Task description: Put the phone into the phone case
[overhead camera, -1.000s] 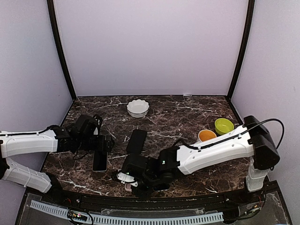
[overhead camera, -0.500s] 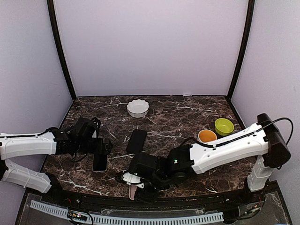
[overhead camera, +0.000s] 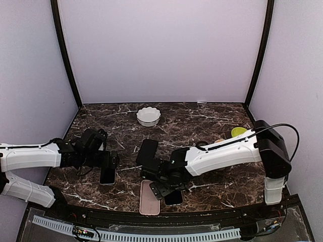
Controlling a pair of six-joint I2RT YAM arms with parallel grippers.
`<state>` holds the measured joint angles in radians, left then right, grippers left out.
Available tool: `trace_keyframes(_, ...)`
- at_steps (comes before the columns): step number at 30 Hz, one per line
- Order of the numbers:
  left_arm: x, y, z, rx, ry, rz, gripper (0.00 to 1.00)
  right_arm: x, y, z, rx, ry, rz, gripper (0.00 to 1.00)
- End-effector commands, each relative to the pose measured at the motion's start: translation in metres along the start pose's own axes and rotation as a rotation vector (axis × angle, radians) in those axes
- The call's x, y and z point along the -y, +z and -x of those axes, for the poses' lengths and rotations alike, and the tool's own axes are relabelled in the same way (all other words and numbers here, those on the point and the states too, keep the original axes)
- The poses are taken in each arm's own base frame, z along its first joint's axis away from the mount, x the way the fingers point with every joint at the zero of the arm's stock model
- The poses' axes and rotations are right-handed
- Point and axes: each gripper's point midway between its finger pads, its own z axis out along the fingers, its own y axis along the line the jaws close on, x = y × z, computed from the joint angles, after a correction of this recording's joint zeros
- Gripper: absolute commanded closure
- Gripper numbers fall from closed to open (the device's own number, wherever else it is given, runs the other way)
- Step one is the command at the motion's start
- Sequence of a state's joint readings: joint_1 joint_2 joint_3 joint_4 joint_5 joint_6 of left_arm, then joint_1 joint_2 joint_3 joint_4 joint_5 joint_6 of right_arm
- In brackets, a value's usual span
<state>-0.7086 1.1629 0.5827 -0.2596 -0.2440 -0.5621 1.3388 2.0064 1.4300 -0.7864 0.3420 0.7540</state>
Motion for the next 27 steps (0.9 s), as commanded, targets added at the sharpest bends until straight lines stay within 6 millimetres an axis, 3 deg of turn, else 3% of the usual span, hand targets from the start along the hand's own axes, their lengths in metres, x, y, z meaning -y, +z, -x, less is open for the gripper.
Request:
trace_keyframes(1,-0.007,0.000,-0.005,-0.009,-0.005,0.016,0.01,0.006,-0.010,-0.004,0.017,0.137,0.005,0.04)
trace_keyframes(6,-0.007,0.000,-0.006,-0.009,-0.003,0.011,0.01,0.008,-0.009,-0.009,-0.005,0.124,0.003,0.02)
trace_keyframes(12,-0.006,-0.001,-0.006,-0.005,-0.005,0.005,0.01,0.015,-0.040,0.014,0.072,0.100,0.025,0.01)
trace_keyframes(15,-0.006,-0.001,-0.007,-0.007,-0.003,0.005,0.01,0.023,-0.028,-0.001,0.022,0.134,0.027,0.02)
trace_keyframes(18,-0.007,0.000,-0.008,-0.009,-0.004,0.007,0.01,0.016,-0.019,-0.017,-0.033,0.147,0.066,0.02)
trace_keyframes(27,-0.004,0.000,-0.005,-0.007,0.006,0.000,0.01,0.000,-0.001,-0.034,-0.101,0.162,0.136,0.01)
